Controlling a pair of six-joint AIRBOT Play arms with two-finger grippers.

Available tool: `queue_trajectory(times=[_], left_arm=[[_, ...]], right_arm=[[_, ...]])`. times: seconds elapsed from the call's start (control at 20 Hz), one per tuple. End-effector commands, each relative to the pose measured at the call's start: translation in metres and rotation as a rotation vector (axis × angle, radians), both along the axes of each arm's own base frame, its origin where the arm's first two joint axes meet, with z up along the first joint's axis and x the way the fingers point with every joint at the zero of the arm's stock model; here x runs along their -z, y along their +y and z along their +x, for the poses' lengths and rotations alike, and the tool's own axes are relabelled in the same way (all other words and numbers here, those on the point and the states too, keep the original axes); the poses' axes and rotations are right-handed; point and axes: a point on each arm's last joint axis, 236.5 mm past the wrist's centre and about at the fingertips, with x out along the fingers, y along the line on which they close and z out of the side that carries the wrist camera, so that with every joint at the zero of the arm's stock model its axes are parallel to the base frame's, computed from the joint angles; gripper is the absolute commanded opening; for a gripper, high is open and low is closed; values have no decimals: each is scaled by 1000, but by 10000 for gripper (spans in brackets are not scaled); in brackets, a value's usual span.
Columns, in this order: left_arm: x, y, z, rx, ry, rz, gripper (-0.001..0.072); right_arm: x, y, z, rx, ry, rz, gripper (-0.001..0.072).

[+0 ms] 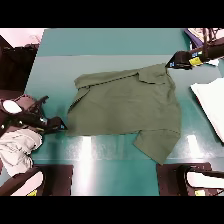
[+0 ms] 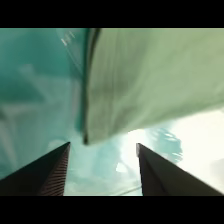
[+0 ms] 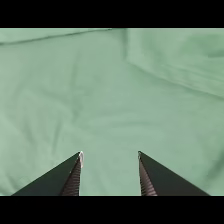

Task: Fold the shirts.

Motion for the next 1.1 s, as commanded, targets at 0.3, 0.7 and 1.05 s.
queue_trajectory(times=[0.3,0.7,1.05], left_arm=[[17,-13,-5,-85,-16,-56,502],[16,-45,-1,10,-81,-54,141],[-17,-34,16,139,-138,23,26]], right_arm=[[1,20,-9,-53,13,-2,408],[4,18,-15,-63,42,-7,408],[44,-37,-79,-45,310,-8,408]])
